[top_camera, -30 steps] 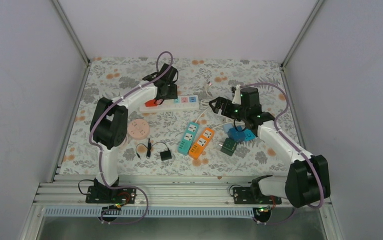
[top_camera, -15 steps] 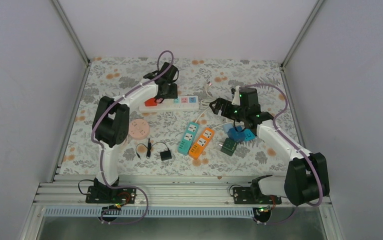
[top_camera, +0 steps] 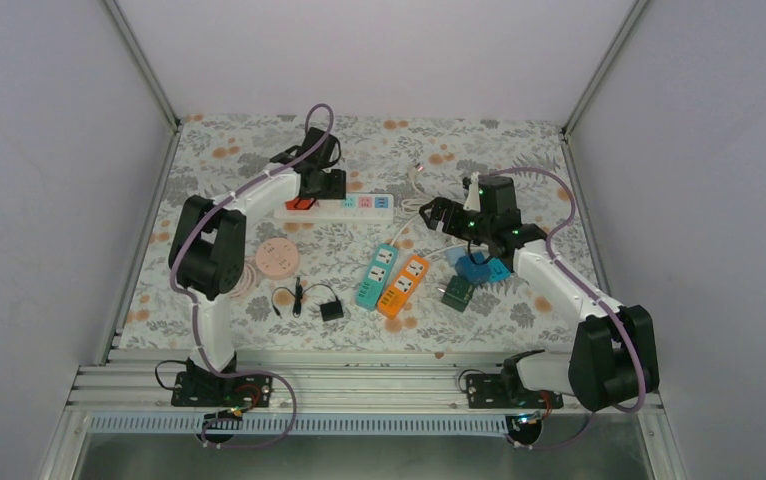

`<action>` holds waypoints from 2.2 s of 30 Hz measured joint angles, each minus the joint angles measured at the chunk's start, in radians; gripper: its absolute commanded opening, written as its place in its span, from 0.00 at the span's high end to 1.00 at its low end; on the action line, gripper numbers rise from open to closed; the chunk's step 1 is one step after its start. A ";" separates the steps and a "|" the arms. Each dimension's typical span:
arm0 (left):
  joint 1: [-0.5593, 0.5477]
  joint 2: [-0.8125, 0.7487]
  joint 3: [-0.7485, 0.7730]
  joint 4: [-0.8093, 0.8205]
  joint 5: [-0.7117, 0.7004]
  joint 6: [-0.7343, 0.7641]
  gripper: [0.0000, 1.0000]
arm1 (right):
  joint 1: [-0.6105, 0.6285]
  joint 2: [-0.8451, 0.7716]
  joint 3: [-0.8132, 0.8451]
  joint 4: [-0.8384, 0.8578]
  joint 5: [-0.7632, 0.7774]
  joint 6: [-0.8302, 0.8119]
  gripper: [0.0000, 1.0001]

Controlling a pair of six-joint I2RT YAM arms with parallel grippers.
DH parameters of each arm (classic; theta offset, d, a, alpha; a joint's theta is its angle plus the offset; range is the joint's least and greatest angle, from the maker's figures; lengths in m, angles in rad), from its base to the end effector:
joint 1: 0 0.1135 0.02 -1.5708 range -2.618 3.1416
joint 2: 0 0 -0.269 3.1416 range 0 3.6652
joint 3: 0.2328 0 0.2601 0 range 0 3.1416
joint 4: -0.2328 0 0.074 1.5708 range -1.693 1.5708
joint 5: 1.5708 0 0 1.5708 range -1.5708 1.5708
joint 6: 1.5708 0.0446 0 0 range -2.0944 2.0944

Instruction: Insert the plug

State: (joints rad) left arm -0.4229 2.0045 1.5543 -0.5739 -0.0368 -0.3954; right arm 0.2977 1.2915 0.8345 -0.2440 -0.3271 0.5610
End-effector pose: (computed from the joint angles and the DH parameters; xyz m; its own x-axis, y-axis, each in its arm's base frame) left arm 0.4098 -0.1826 0.2002 -0.8701 -0.0305 -0.4919 0.0624 0.9833 -0.1712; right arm 0.2714 0.0983 0.2393 -0.7948 0.2832 -0.5368 -0.1059 0.8062 0.5820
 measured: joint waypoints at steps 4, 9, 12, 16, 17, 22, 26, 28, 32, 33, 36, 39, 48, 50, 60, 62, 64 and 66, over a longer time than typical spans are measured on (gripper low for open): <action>0.006 -0.016 -0.041 0.044 0.012 0.014 0.51 | 0.000 0.000 -0.011 0.005 -0.002 -0.005 0.00; 0.006 -0.022 -0.061 0.068 0.012 0.014 0.52 | 0.000 0.004 -0.016 0.004 -0.004 -0.010 0.00; 0.005 -0.016 -0.054 0.063 0.010 0.014 0.52 | 0.000 0.004 -0.016 0.004 -0.004 -0.010 0.00; 0.003 0.026 -0.006 0.022 -0.001 0.014 0.54 | 0.000 0.004 -0.016 0.004 -0.003 -0.010 0.00; 0.003 0.045 0.007 0.023 -0.009 0.014 0.55 | 0.000 0.004 -0.016 0.004 -0.003 -0.010 0.00; 0.000 0.087 0.092 -0.064 -0.024 0.017 0.55 | 0.000 0.004 -0.016 0.003 0.000 -0.011 0.00; -0.001 0.097 0.104 -0.074 -0.030 0.017 0.55 | 0.000 0.004 -0.016 0.003 0.000 -0.011 0.00; -0.003 0.098 0.103 -0.069 -0.039 0.016 0.55 | 0.000 0.004 -0.016 0.003 0.002 -0.011 0.00; -0.016 0.097 0.081 -0.037 -0.089 0.011 0.55 | 0.000 0.004 -0.016 0.003 0.008 -0.011 0.00; -0.021 0.098 0.076 -0.027 -0.107 0.010 0.55 | 0.000 0.004 -0.016 0.003 0.009 -0.011 0.00; -0.032 0.096 0.055 0.006 -0.145 0.006 0.55 | 0.000 0.005 -0.016 0.003 0.011 -0.011 0.00; -0.037 0.087 0.032 0.034 -0.159 0.002 0.55 | 0.000 0.006 -0.016 0.003 0.011 -0.011 0.00; -0.058 0.048 -0.016 0.068 -0.197 -0.034 0.51 | 0.000 0.006 -0.016 0.003 0.019 -0.011 0.00; -0.066 0.042 -0.024 0.069 -0.212 -0.043 0.49 | 0.000 0.008 -0.016 0.004 0.019 -0.010 0.00; -0.073 0.040 0.028 -0.038 -0.220 -0.058 0.42 | 0.000 0.019 -0.016 0.004 0.019 -0.008 0.00; -0.073 0.042 0.051 -0.090 -0.216 -0.059 0.34 | 0.000 0.019 -0.016 0.004 0.018 -0.006 0.00; -0.073 0.044 0.068 -0.125 -0.216 -0.060 0.28 | 0.000 0.019 -0.016 0.004 0.018 -0.006 0.00; -0.073 0.044 0.072 -0.150 -0.225 -0.048 0.22 | 0.000 0.020 -0.016 0.004 0.018 -0.006 0.00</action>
State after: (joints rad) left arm -0.4957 2.0483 1.6268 -0.7238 -0.2619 -0.4438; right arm 0.2977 1.3113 0.8181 -0.2401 -0.3092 0.5545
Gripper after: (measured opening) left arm 0.704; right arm 0.996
